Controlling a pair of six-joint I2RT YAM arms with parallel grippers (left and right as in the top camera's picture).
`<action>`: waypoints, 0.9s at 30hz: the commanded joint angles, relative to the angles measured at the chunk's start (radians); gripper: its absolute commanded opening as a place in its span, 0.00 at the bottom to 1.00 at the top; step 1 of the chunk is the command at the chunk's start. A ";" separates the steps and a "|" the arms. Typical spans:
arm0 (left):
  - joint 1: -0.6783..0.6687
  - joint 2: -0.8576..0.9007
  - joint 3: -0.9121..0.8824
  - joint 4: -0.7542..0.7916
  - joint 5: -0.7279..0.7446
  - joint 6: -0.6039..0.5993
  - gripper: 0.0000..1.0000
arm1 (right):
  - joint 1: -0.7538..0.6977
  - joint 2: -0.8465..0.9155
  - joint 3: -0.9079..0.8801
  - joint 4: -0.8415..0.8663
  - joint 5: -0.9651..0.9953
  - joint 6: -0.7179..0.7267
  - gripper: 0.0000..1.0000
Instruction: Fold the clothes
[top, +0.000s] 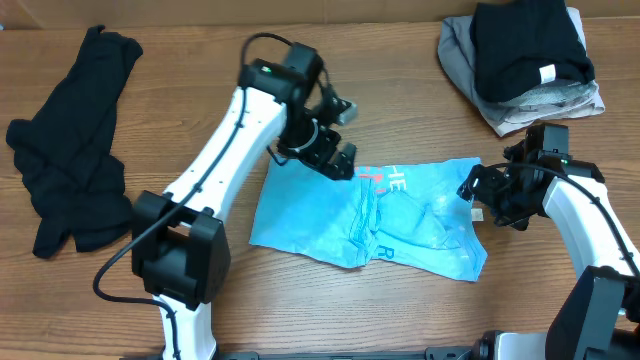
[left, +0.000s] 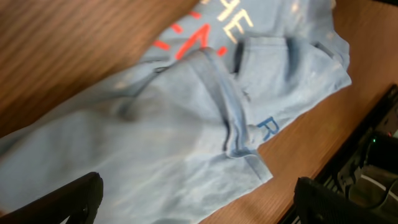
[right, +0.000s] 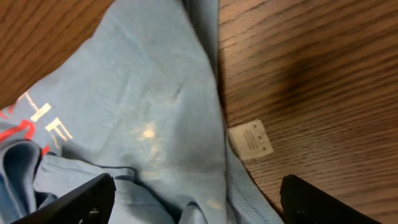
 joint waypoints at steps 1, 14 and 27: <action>0.080 0.001 0.026 -0.006 -0.006 -0.024 1.00 | 0.016 0.006 -0.006 -0.001 0.036 -0.003 0.85; 0.173 0.001 0.026 0.000 -0.007 -0.024 1.00 | 0.173 0.009 -0.074 0.035 0.183 0.031 0.80; 0.172 0.001 0.025 -0.006 -0.034 -0.024 1.00 | 0.184 0.173 -0.075 0.056 0.226 0.056 0.81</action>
